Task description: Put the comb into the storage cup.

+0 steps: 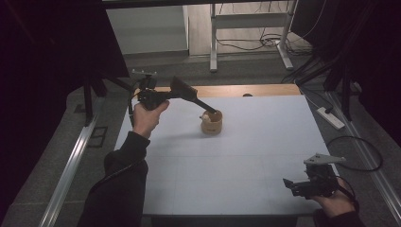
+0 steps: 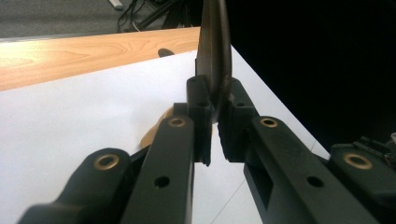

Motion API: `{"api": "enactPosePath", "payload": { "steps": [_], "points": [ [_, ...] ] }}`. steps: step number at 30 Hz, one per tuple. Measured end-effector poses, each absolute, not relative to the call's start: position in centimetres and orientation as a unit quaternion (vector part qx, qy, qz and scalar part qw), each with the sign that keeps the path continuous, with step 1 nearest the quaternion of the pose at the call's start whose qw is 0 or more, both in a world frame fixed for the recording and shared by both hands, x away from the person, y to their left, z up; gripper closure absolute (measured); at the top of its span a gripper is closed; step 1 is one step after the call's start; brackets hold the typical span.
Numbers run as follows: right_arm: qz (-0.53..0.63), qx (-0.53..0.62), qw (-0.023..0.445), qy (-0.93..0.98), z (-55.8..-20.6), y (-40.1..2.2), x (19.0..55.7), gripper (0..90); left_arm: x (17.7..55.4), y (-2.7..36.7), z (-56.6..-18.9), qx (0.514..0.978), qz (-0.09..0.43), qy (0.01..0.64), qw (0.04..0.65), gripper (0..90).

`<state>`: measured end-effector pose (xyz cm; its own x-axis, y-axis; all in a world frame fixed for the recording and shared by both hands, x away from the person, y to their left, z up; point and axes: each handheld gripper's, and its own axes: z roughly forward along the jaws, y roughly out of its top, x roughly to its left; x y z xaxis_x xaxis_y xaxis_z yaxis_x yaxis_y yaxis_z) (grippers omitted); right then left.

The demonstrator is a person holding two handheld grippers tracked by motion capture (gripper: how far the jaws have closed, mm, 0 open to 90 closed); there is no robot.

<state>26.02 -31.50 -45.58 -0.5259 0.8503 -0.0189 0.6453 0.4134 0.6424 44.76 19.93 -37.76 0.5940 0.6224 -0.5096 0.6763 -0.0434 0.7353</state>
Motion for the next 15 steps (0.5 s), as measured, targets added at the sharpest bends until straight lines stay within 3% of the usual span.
{"api": "enactPosePath", "payload": {
  "steps": [15],
  "points": [
    [0.299, 0.451, 0.169, 0.824, -45.57, -31.54, 26.01, 0.0, 45.48, 19.23, -38.28, 0.728, -0.022, 0.453, 0.514, 83.0]
  ]
}}
